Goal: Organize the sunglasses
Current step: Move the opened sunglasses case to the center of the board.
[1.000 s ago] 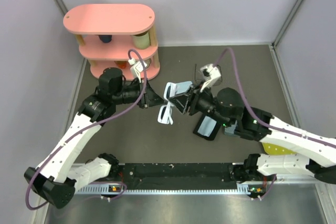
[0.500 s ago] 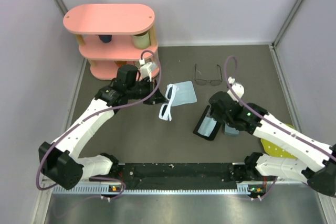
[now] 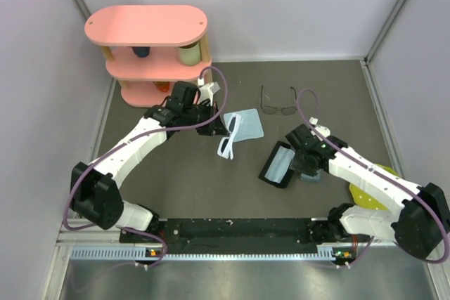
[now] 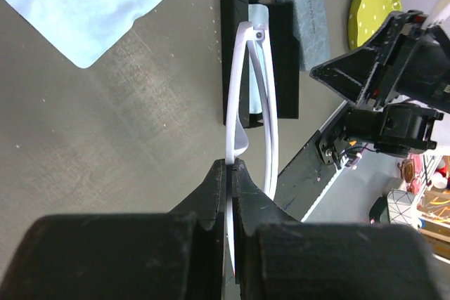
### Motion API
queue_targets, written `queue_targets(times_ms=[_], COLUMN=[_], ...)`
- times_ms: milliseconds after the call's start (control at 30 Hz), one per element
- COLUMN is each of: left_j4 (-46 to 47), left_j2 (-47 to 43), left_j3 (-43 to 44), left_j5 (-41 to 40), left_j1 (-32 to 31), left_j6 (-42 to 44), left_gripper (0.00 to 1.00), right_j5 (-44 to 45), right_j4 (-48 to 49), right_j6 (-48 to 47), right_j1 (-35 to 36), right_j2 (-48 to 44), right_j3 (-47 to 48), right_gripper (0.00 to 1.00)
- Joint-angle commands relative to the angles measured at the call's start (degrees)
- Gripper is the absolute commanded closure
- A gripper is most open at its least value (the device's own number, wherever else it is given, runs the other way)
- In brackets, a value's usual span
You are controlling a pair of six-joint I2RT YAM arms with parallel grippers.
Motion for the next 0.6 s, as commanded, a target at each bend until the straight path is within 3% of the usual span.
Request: queue_targets(times_ms=[0, 333, 567], left_j4=[2.06, 0.04, -3.65], left_j2=[0.74, 1.27, 0.31], left_j3=[3.52, 3.08, 2.82], left_j5=[1.46, 1.9, -0.39], left_j1=[0.17, 0.09, 0.09], left_j6=[-0.88, -0.89, 0.43], left_gripper=[1.0, 1.0, 1.0], right_j5=[-3.83, -6.03, -7.61], right_j4=[7.87, 16.23, 19.13], right_j6=[-6.38, -7.79, -9.81], right_j1=[-3.08, -4.14, -4.14], right_j2=[2.5, 9.71, 11.56], right_j3=[-1.15, -3.44, -3.35], right_gripper=[0.68, 0.75, 0.99])
